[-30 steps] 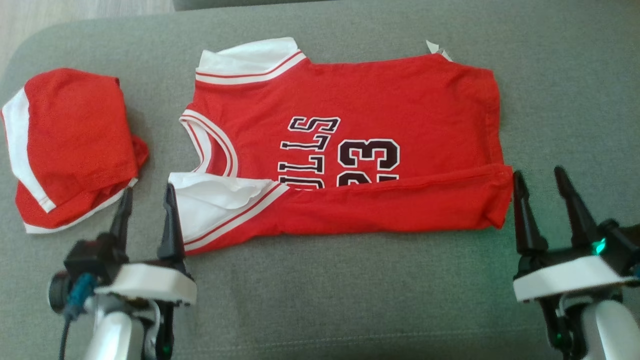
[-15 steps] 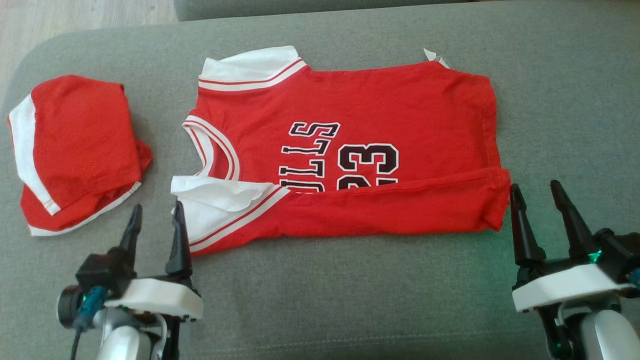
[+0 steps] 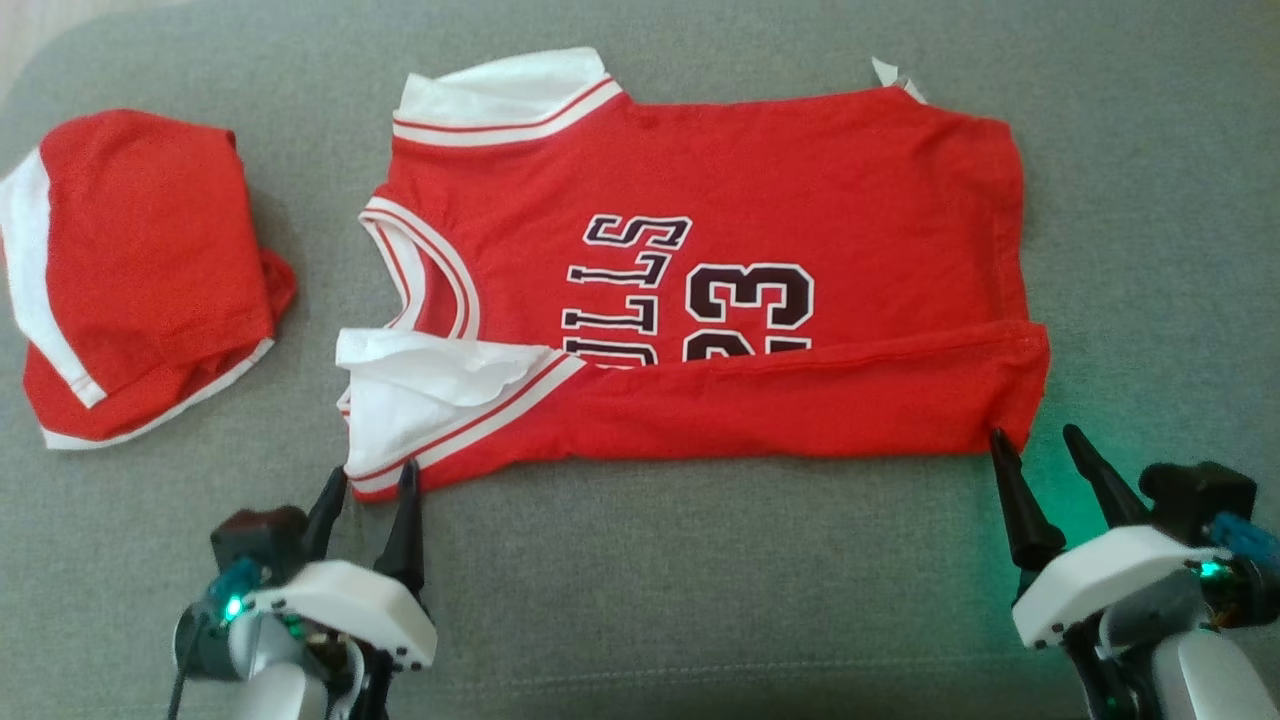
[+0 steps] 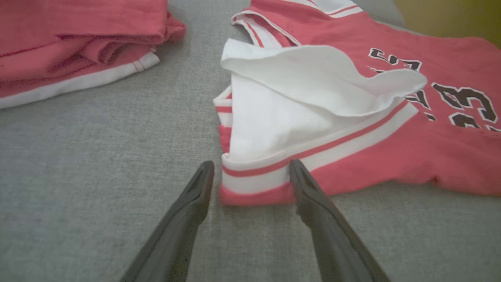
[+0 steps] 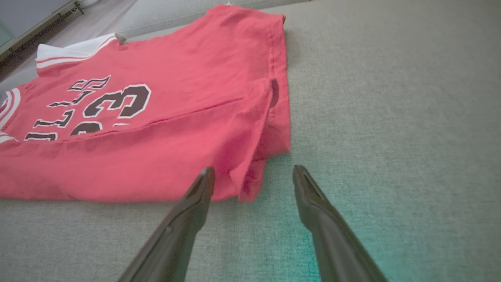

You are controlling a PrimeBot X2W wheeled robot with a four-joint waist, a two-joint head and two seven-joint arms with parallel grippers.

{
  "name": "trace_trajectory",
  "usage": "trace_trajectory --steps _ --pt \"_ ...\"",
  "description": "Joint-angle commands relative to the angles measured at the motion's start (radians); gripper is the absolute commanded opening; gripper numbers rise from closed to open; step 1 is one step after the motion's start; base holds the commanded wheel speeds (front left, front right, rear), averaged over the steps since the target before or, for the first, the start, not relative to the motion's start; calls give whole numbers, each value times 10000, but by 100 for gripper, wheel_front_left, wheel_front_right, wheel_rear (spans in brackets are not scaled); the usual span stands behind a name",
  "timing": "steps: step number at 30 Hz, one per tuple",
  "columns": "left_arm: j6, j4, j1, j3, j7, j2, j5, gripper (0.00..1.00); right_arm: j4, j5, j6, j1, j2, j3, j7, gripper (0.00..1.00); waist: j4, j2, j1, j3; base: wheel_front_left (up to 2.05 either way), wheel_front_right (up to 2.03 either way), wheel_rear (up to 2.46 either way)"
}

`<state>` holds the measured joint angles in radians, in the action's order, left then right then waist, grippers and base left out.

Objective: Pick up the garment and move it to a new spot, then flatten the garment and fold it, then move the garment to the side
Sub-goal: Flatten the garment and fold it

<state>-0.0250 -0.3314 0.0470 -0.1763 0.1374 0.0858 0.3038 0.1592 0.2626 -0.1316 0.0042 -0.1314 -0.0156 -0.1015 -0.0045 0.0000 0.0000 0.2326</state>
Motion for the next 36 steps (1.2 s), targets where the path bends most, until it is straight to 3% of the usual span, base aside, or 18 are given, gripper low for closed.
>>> trace_trajectory --steps 1,13,14,15,16,24,36 --pt "36 215 466 365 -21 20 67 100 -271 11 9 -395 -15 -119 -84 100 24 0 0 116 0 0 0" --pt "394 -432 1302 233 -988 59 630 100 198 200 9 -1308 80 93 -1792 100 140 0 0 719 0 0 0" --pt "453 -467 1360 207 -1082 69 676 87 255 243 9 -1358 95 98 -1930 64 148 0 0 753 0 0 0" --pt "487 -484 1411 183 -1139 91 688 37 275 266 9 -1409 101 115 -2003 37 154 0 0 778 0 0 0" --pt "508 -485 1453 171 -1159 108 699 0 278 281 9 -1449 107 136 -2028 0 160 0 0 797 0 0 0" --pt "534 -151 1443 191 -1093 262 781 0 97 486 9 -1320 161 474 -1998 0 171 0 0 707 0 0 0" --pt "32 1523 47 326 -1738 657 848 0 -970 676 9 189 235 968 -2618 0 105 0 0 -41 0 0 0"
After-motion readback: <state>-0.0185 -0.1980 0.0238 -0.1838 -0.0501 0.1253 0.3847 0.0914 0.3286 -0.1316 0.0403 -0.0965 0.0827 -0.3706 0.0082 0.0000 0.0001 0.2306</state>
